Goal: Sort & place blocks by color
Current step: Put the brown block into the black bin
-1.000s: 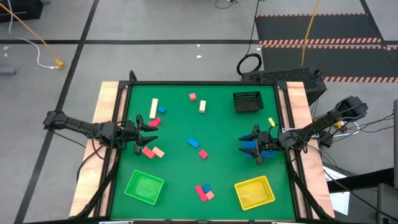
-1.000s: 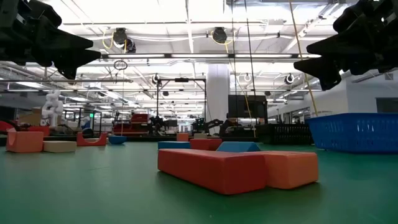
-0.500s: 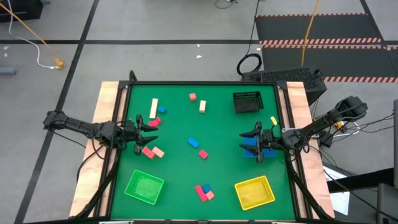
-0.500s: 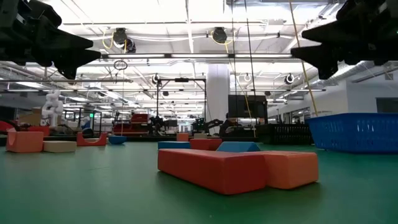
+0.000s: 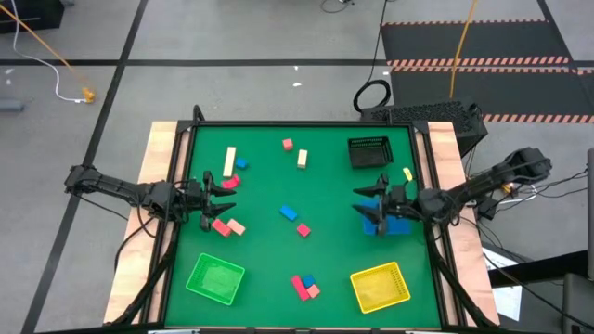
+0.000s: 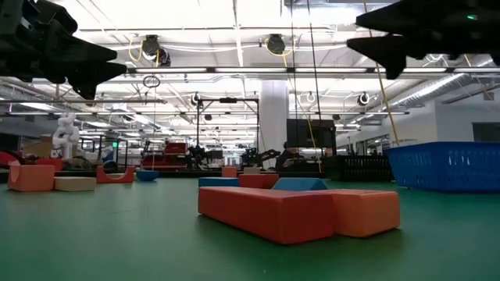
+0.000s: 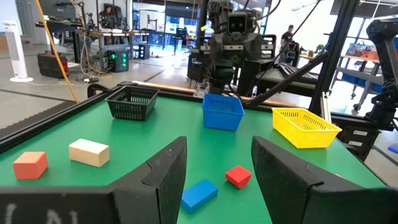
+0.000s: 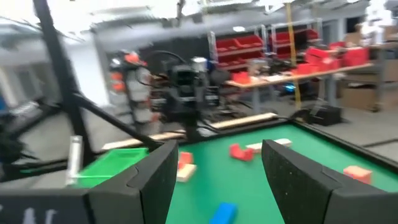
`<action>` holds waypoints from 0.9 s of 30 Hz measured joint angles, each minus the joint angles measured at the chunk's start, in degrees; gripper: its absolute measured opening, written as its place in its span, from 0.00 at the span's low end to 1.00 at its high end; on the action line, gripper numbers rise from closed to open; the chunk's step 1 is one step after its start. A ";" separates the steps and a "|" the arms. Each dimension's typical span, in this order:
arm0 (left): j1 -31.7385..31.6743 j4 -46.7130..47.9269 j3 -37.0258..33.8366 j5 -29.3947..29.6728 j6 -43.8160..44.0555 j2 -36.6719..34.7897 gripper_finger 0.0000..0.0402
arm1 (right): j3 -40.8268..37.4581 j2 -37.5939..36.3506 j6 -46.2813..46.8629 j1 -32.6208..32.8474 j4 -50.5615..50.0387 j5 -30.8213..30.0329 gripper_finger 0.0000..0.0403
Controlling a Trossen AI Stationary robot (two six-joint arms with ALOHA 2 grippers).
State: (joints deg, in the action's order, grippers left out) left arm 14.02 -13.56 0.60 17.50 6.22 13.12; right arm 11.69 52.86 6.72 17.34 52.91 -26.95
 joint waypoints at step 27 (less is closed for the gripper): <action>-0.18 -0.86 0.00 2.21 -6.14 0.00 0.45 | 6.38 0.00 13.47 -20.41 -14.15 7.79 0.56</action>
State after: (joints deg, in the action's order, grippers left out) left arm 13.84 -14.42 0.60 19.70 0.08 13.13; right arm 18.06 52.86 20.19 -3.07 38.76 -19.16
